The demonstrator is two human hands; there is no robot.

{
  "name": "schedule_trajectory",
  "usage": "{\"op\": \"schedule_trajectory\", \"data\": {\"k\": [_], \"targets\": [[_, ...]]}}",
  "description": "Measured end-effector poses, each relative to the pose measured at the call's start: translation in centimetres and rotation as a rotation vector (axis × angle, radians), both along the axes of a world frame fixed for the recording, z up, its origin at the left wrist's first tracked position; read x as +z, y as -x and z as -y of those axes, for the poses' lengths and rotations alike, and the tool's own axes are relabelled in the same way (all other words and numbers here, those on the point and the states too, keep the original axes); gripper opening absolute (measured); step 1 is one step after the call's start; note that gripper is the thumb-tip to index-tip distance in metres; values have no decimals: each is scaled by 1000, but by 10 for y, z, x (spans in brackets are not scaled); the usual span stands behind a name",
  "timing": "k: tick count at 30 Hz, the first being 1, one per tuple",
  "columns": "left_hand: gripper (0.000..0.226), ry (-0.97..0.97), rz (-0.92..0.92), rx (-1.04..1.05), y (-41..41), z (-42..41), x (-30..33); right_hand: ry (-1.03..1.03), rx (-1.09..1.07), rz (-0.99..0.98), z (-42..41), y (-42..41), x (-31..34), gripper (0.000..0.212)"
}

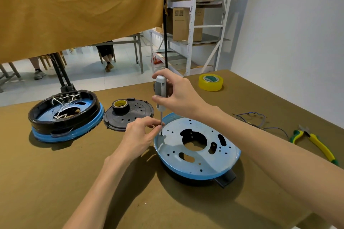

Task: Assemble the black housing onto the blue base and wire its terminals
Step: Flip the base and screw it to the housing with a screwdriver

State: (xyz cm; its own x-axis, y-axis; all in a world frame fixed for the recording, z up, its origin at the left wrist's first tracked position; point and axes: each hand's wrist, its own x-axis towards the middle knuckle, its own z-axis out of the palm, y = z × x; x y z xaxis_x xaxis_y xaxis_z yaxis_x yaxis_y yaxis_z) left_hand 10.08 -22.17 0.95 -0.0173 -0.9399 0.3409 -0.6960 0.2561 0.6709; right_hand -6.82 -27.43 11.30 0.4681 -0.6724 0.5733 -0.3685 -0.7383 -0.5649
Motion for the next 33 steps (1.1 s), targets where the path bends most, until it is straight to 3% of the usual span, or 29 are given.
{"op": "schedule_trajectory", "data": {"k": [6,10,13,16,19,22,24,27,31,33], "targets": [[12,31,-82,23,7,-2,-2,78,-141,-255,-2,-3,12,54],[16,49,-47,24,5,-1,-3,-29,-24,-392,-2,4,36,42],[17,58,-36,-3,6,2,-6,150,-126,-580,-1,2,49,26],[31,-19,-238,1,13,2,-12,257,-288,-751,4,-6,52,39],[32,-209,-525,14,19,0,-23,38,-173,-773,11,-9,58,31],[28,-237,-590,2,25,-7,-35,-176,-15,-800,13,-5,71,23],[37,-190,-627,16,30,-10,-38,-69,-50,-859,15,-7,71,18],[46,-147,-646,47,33,-14,-40,204,-209,-1004,18,-13,71,41],[41,-163,-659,90,34,-13,-41,-171,2,-984,20,-12,82,33],[32,-162,-682,101,36,-14,-41,-136,27,-947,17,-14,77,24]]}}
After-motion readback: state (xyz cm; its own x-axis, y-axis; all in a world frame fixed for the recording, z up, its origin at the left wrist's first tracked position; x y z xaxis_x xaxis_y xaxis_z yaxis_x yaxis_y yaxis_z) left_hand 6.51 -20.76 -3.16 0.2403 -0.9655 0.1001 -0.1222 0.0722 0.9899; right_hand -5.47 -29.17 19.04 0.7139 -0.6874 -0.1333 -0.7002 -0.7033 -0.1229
